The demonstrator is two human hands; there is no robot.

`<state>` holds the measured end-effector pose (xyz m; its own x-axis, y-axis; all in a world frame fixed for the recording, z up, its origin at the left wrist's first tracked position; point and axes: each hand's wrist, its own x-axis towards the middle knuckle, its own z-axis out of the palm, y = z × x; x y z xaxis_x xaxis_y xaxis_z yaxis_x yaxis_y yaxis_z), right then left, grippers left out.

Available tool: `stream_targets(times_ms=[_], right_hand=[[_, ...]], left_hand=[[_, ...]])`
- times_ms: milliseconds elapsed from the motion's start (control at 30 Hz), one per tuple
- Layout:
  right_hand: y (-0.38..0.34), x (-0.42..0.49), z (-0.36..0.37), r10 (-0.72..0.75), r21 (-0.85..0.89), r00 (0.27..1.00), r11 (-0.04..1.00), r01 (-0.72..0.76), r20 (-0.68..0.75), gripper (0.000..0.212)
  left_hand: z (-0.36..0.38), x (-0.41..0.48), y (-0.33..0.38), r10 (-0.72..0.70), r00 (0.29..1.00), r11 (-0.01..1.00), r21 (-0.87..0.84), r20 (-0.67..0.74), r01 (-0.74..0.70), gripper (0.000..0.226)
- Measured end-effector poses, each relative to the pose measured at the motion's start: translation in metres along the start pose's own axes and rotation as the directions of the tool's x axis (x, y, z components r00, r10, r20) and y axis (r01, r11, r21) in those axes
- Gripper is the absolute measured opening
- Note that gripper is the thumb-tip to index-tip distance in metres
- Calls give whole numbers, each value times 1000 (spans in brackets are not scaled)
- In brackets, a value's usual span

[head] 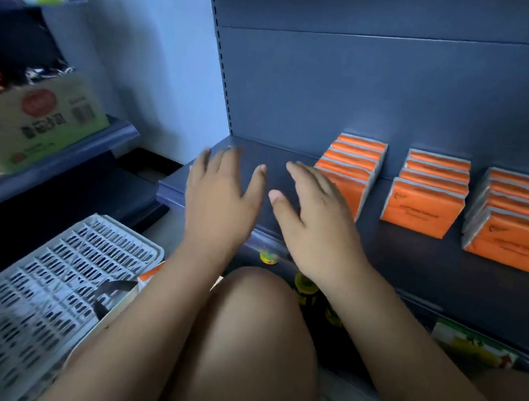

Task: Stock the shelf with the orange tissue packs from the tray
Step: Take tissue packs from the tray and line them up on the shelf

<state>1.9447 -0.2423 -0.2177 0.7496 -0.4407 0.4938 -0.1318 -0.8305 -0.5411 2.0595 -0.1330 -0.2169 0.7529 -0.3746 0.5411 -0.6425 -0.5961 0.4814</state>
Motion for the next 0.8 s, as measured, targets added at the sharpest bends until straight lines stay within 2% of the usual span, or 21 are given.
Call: stream_targets(times_ms=[167, 267, 400, 533, 600, 700, 800], right_hand=[[-81, -19, 29, -209, -206, 964, 949, 240, 164, 67], [-117, -34, 53, -271, -226, 925, 915, 333, 266, 65], [-139, -56, 84, -276, -206, 878, 904, 375, 391, 51], [-133, -65, 98, -247, -209, 752, 866, 455, 611, 61], [-127, -61, 99, -203, -223, 732, 870, 440, 651, 62], [-121, -64, 105, -105, -226, 734, 913, 338, 671, 58], [-115, -70, 112, 47, -133, 682, 988, 74, 729, 53]], left_hand=[[-76, -59, -76, -40, 999, 968, 247, 16, 35, 70], [-105, -95, -107, -104, 994, 946, 310, 15, 95, 71], [-124, -137, -125, -227, 974, 926, 312, 15, 212, 68], [-121, -165, -138, -321, 940, 904, 334, 117, 267, 68], [-117, -169, -145, -324, 926, 899, 368, 192, 238, 70], [-109, -168, -159, -345, 902, 887, 404, 261, 223, 69], [-96, -174, -178, -386, 865, 876, 422, 321, 234, 57]])
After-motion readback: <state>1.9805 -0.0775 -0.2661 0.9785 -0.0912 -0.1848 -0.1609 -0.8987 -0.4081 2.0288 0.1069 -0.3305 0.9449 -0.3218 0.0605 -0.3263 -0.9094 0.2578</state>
